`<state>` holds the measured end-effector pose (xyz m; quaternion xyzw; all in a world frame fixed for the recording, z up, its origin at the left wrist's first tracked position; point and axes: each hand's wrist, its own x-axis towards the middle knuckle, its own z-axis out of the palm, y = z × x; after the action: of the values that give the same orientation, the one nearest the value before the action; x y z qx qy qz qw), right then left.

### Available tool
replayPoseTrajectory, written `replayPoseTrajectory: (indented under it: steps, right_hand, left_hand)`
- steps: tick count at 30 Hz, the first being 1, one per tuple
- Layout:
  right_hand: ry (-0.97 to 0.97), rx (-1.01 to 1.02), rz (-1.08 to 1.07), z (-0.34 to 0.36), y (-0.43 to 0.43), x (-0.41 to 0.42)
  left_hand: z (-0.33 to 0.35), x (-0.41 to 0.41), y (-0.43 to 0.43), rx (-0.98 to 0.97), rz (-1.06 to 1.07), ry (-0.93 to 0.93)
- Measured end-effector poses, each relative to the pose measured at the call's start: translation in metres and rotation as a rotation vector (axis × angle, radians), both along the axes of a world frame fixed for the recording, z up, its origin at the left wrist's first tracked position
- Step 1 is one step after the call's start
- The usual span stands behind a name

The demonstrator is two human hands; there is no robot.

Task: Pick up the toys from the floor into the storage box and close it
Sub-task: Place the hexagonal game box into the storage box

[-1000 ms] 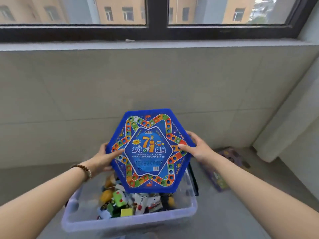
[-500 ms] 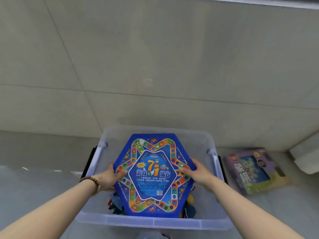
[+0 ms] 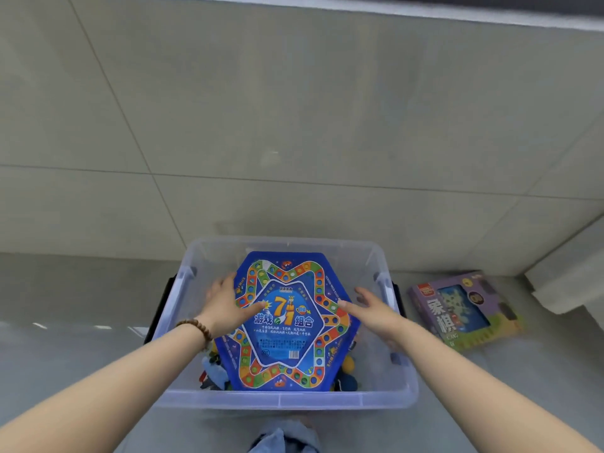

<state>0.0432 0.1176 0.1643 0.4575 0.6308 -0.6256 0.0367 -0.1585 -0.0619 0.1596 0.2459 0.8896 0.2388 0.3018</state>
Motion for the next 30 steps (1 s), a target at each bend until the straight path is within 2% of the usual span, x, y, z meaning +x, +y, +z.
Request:
replayPoseTrajectory:
  steps: [5,8,12,17,20,24,30]
  right_hand:
    - [0.084,0.02,0.091,0.077,0.033,0.073]
    - [0.09,0.106,-0.008,0.118,0.056,0.167]
    - [-0.05,0.181,-0.234,0.121,0.069,0.322]
    - [-0.345,0.264,-0.4,0.078,0.038,0.483]
    - [-0.487,0.282,-0.422,0.033,0.006,0.561]
    - [-0.584,0.192,-0.493,-0.04,-0.041,0.636]
    - [-0.617,0.153,-0.739,-0.125,-0.082,0.701]
  left_hand:
    - [0.074,0.058,0.06,0.182,-0.333,0.049]
    - [0.103,0.119,0.109,0.285,-0.522,0.086]
    - [0.114,0.224,0.168,0.315,-0.785,0.142]
    - [0.068,0.365,0.208,0.162,-1.119,0.24]
    - [0.025,0.443,0.217,0.033,-1.227,0.204]
    - [-0.032,0.525,0.215,-0.107,-1.325,0.156]
    - [-0.097,0.598,0.217,-0.198,-1.434,0.187]
